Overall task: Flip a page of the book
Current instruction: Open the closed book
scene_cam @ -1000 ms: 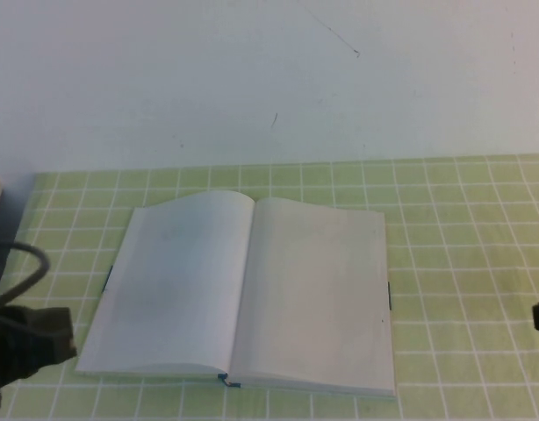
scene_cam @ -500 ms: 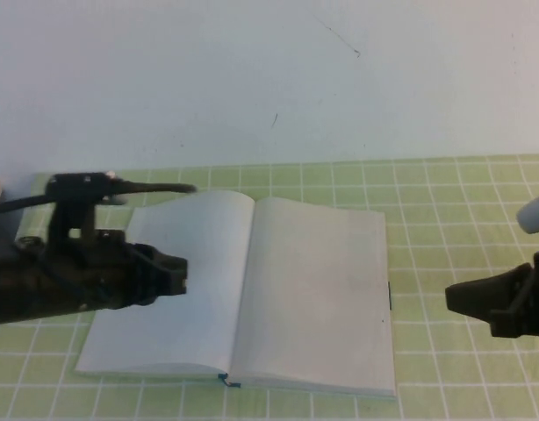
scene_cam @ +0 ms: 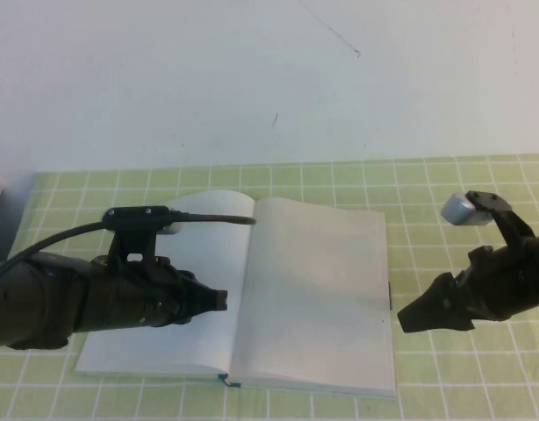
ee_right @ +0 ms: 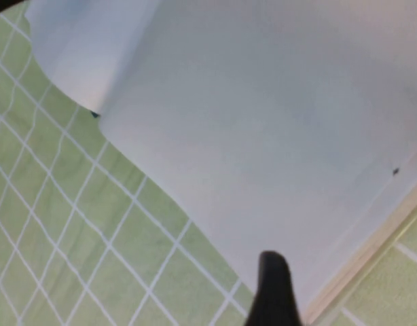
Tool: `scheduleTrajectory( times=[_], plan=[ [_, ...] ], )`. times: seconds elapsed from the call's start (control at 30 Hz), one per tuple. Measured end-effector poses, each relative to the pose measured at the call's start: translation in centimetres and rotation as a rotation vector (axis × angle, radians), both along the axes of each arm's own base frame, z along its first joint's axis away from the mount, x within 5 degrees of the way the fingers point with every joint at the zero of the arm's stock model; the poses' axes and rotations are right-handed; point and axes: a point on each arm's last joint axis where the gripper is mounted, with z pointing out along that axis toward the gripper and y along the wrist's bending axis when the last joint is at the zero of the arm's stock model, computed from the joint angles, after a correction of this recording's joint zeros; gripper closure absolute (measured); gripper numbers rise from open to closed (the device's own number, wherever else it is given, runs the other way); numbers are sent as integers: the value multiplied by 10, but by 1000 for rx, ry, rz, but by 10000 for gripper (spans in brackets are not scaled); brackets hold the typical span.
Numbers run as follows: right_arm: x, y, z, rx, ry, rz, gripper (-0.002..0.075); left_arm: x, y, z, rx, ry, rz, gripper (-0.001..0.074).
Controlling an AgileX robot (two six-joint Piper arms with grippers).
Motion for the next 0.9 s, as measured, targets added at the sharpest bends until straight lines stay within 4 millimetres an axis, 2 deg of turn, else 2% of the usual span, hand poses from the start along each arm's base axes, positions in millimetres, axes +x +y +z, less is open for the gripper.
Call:
scheduleTrajectory(
  times=[0.27,0.5,0.67,0.9],
  plan=[
    [20,11,-22,25,127,3,239,1,-5,-17,-20,62,-27,738],
    [38,16,-33,62,181,-60,239,-1,-8,-18,-27,57,-82,738],
    [42,17,-44,66,222,-84,239,0,-8,-18,-10,39,-109,738],
    [44,18,-44,82,221,-98,239,0,-8,-18,-3,33,-124,738]
  ],
)
